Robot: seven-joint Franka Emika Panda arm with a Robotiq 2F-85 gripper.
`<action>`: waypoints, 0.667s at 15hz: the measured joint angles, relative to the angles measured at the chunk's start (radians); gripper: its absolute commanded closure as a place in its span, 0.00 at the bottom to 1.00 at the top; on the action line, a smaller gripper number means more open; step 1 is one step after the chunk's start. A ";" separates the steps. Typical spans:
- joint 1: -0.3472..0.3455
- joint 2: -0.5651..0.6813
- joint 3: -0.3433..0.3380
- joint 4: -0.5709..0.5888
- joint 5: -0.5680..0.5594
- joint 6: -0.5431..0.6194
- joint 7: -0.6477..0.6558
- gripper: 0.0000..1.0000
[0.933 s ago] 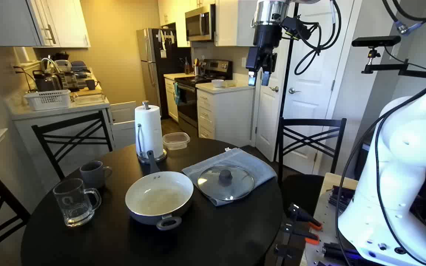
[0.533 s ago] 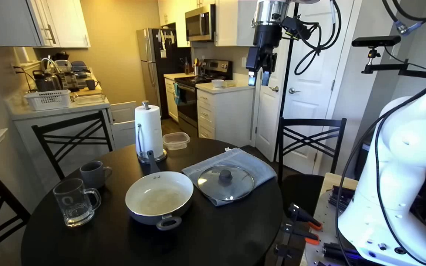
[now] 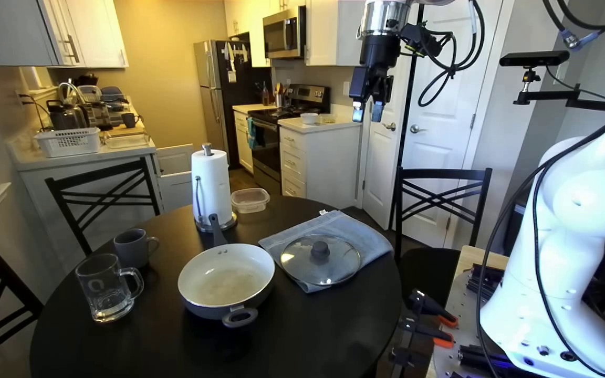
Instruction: Put the glass lid on the pan.
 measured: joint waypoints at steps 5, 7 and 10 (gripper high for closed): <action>-0.049 0.044 -0.006 -0.043 -0.025 0.231 0.025 0.00; -0.101 0.111 -0.009 -0.076 -0.082 0.399 0.049 0.00; -0.168 0.247 0.002 -0.129 -0.191 0.647 0.137 0.00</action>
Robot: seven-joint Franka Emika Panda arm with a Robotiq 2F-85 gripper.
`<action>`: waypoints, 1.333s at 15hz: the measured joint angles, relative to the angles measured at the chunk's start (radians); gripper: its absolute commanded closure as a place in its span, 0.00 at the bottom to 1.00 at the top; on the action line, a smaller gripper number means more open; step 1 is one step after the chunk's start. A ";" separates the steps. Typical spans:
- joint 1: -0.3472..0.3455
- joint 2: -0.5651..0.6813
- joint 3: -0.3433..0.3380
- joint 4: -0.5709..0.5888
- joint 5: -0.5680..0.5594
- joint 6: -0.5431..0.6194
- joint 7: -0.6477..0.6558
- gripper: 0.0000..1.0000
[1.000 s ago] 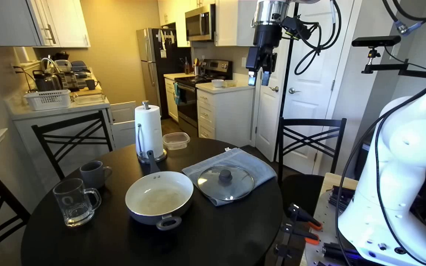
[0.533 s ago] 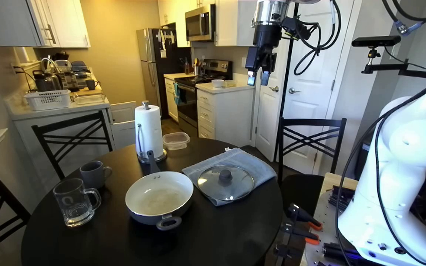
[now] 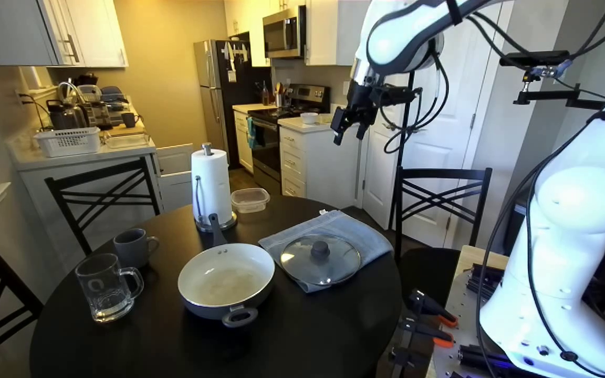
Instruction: Put the glass lid on the pan.
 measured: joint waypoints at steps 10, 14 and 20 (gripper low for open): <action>-0.003 0.434 0.033 0.024 -0.104 0.159 0.194 0.00; 0.032 0.534 0.024 0.046 -0.054 0.158 0.193 0.00; 0.034 0.541 0.018 0.057 -0.052 0.156 0.193 0.00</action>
